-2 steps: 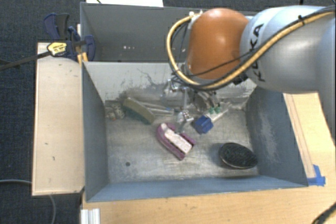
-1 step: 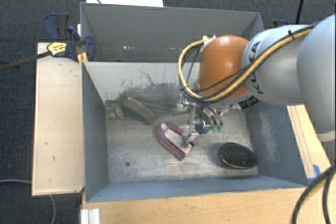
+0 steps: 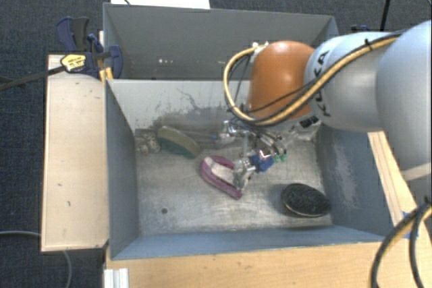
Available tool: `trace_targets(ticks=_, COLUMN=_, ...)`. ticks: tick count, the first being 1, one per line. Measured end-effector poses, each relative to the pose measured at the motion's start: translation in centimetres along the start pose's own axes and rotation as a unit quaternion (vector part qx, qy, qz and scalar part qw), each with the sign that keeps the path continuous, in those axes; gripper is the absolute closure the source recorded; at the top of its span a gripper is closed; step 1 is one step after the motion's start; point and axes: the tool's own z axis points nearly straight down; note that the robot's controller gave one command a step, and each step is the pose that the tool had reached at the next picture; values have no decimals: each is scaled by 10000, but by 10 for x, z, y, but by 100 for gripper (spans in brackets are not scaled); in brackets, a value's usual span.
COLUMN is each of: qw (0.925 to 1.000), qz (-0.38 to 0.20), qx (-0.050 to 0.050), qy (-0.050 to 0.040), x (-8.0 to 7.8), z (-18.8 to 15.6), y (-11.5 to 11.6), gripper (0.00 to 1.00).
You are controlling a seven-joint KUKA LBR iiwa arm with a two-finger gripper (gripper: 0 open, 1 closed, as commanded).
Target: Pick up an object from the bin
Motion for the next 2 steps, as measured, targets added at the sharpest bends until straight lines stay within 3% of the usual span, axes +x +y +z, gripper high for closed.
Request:
trace_targets(ticks=1, qw=10000, qz=20, qx=10, qy=-15, x=-1, z=-1, y=-1, gripper=100)
trace_targets(ticks=2, qw=9794, qz=-2017, qx=55, qy=-127, x=0, z=-117, y=66, gripper=100)
